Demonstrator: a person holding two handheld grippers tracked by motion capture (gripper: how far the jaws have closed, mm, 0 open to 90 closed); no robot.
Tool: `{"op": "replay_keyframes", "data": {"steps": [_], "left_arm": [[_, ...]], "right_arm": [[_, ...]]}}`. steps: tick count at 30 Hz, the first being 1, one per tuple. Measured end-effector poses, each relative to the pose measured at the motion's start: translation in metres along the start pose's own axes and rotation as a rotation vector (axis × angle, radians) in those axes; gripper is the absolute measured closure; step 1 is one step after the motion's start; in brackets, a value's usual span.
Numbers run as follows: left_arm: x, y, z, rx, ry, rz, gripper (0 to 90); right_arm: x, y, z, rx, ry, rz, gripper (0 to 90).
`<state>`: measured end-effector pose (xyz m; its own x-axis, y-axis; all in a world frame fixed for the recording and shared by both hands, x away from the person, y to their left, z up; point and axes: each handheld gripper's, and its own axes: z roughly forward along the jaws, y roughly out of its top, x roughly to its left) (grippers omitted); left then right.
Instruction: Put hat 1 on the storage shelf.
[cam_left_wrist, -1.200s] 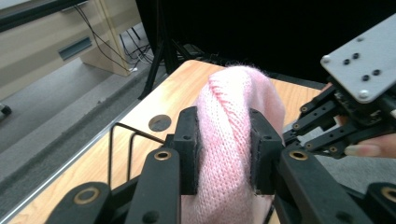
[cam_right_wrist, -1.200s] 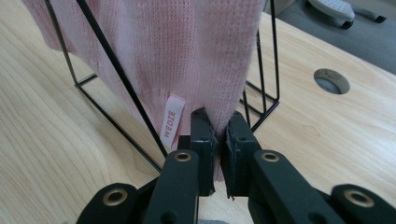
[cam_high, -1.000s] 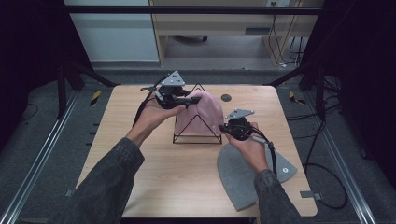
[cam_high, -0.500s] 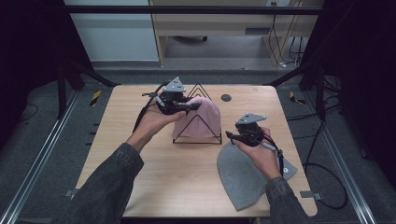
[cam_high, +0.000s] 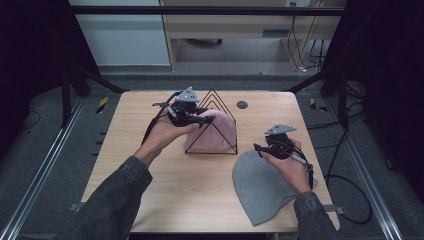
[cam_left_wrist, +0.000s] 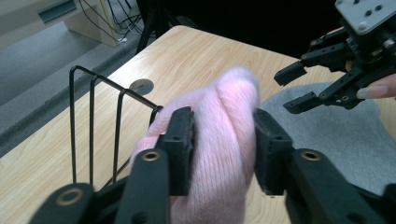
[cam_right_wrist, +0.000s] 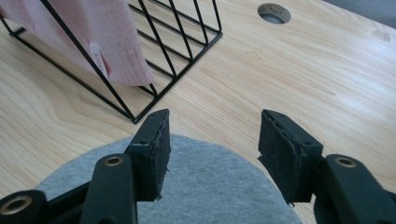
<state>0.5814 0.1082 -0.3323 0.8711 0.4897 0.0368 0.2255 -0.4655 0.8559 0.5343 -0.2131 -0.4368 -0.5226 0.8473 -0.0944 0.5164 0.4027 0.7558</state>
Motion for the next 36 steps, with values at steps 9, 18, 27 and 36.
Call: {"op": "replay_keyframes", "data": {"steps": [9,18,27,36], "left_arm": [[-0.006,-0.005,-0.016,-0.010,0.042,-0.025,39.3],[-0.012,-0.046,-0.044,0.002,0.077,-0.079,15.4],[-0.024,-0.109,-0.056,0.081,0.084,-0.097,8.5],[-0.034,-0.158,-0.065,0.162,0.107,-0.126,8.6]], "right_arm": [[-0.015,-0.008,0.001,0.059,-0.024,0.030,38.5],[-0.040,-0.015,0.015,0.136,0.019,0.108,36.9],[-0.048,-0.020,0.034,0.218,0.042,0.092,41.4],[-0.042,-0.021,0.044,0.251,0.066,0.067,35.1]]}}
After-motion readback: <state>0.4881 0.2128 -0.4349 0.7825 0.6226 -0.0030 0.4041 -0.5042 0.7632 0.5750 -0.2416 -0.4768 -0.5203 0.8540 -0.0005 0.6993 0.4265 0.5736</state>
